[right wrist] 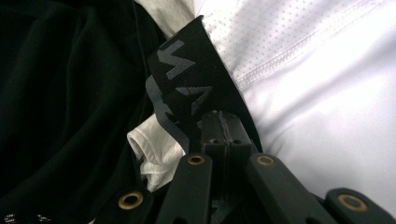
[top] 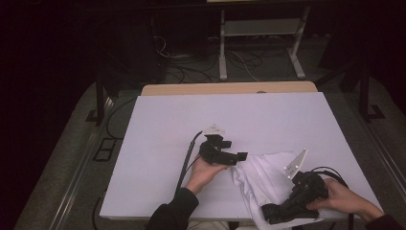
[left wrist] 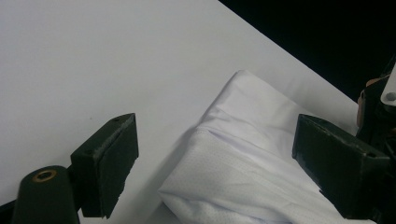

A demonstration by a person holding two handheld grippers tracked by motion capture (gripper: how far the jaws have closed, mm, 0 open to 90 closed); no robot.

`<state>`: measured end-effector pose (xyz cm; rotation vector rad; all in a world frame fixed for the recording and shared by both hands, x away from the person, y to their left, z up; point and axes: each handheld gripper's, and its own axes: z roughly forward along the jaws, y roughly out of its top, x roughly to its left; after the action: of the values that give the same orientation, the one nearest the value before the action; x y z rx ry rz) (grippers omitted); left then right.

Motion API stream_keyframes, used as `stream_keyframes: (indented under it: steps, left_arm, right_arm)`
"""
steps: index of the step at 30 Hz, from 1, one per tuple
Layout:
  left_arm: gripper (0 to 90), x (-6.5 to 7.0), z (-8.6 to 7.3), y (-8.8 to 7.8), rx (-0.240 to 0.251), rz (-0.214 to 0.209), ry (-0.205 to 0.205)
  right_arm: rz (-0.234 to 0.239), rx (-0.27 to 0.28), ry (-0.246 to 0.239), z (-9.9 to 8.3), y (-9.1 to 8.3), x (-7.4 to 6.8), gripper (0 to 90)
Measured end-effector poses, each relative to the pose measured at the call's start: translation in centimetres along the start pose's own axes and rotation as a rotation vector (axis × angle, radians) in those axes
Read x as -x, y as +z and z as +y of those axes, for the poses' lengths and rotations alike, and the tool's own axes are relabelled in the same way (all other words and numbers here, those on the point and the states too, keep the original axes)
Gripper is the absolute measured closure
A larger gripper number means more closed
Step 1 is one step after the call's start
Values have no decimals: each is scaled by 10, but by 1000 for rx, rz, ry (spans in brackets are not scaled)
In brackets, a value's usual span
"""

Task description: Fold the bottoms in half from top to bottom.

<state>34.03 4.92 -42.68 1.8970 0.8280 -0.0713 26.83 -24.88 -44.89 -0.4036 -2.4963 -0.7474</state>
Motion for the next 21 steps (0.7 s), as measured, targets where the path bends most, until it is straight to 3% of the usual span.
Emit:
stream_keyframes:
  steps: [10, 15, 21]
  left_arm:
    - [131, -3, -2, 5, -28, 17, 1]
    - [127, -4, -3, 7, -37, 18, 2]
    - [127, -5, -4, 10, -47, 24, -1]
  right_arm:
    - [9, 3, 0, -3, -4, -2, 878]
    - [-8, 50, -9, -4, -14, -5, 818]
    - [-67, 124, -17, -3, -30, -8, 661]
